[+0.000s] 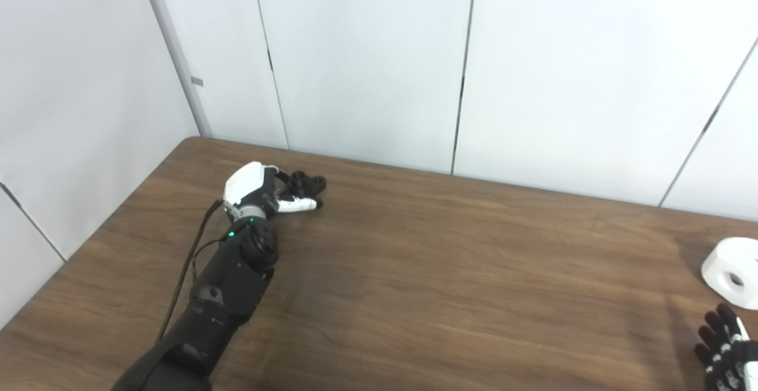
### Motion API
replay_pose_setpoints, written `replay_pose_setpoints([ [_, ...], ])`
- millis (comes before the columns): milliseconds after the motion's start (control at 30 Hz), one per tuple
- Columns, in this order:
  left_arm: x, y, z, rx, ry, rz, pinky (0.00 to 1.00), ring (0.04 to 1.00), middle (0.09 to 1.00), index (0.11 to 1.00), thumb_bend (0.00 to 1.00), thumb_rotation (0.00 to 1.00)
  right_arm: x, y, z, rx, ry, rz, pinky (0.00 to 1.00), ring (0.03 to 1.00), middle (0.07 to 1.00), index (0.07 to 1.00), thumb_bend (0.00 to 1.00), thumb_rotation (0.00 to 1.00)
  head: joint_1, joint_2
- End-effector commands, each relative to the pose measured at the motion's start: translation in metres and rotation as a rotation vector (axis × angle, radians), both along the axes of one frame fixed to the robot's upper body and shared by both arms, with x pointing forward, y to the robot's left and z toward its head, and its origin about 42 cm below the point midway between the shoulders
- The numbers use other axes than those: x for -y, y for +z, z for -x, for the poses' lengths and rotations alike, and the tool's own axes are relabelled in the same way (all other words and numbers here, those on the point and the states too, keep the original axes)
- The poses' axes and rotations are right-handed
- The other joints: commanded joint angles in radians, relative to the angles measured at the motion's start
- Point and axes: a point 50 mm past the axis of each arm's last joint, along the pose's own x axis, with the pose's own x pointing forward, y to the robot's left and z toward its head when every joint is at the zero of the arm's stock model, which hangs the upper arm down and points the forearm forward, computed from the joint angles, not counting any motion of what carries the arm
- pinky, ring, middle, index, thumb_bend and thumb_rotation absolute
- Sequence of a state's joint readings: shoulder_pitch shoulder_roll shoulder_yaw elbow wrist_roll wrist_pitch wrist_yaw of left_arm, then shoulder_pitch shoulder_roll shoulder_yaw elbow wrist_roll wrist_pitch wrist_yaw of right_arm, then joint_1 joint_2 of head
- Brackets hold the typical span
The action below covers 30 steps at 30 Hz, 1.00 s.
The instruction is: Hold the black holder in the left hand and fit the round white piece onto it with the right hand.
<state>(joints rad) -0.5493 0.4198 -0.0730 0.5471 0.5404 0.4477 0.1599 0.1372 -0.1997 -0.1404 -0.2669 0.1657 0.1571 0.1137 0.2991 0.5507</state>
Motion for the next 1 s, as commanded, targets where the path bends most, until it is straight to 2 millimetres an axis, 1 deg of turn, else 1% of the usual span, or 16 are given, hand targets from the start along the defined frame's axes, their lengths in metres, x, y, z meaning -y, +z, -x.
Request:
replay_pose_setpoints([
  [0, -0.011, 0.024, -0.007, 0.056, 0.020, -0.030, 1.00, 1.000, 0.933, 0.722, 0.92, 0.35, 0.000, 0.007, -0.003, 0.028, 0.008, 0.012, 1.00, 1.000, 1.000, 1.000, 0.50, 1.00, 0.001, 0.000],
  [133, -0.013, 0.023, -0.006, 0.049, 0.023, -0.038, 1.00, 1.000, 0.933, 0.726, 0.91, 0.33, 0.000, 0.008, -0.003, 0.030, 0.012, 0.009, 1.00, 1.000, 1.000, 1.000, 0.47, 1.00, 0.002, 0.004],
  [333, -0.014, 0.021, -0.003, 0.042, 0.023, -0.046, 1.00, 1.000, 0.932, 0.727, 0.90, 0.30, 0.000, 0.008, -0.002, 0.023, 0.012, 0.005, 1.00, 1.000, 1.000, 1.000, 0.48, 1.00, 0.003, 0.006],
  [533, -0.016, 0.019, -0.001, 0.040, 0.031, -0.043, 1.00, 1.000, 0.932, 0.723, 0.91, 0.30, 0.001, 0.008, -0.001, 0.022, 0.012, 0.006, 1.00, 1.000, 1.000, 1.000, 0.48, 1.00, 0.004, 0.011],
  [700, -0.020, 0.016, 0.000, 0.023, 0.038, -0.046, 1.00, 1.000, 0.935, 0.724, 0.90, 0.29, 0.002, 0.007, -0.001, 0.023, 0.013, 0.012, 1.00, 1.000, 1.000, 1.000, 0.49, 1.00, 0.004, 0.013],
  [900, -0.022, 0.014, 0.002, 0.015, 0.047, -0.047, 1.00, 1.000, 0.934, 0.716, 0.90, 0.30, 0.002, 0.008, -0.001, 0.025, 0.018, 0.012, 1.00, 1.000, 1.000, 1.000, 0.47, 1.00, 0.005, 0.015],
  [967, -0.022, 0.013, 0.003, 0.015, 0.048, -0.046, 1.00, 1.000, 0.932, 0.706, 0.89, 0.29, 0.003, 0.008, -0.001, 0.024, 0.016, 0.014, 1.00, 1.000, 1.000, 1.000, 0.48, 1.00, 0.005, 0.018],
])
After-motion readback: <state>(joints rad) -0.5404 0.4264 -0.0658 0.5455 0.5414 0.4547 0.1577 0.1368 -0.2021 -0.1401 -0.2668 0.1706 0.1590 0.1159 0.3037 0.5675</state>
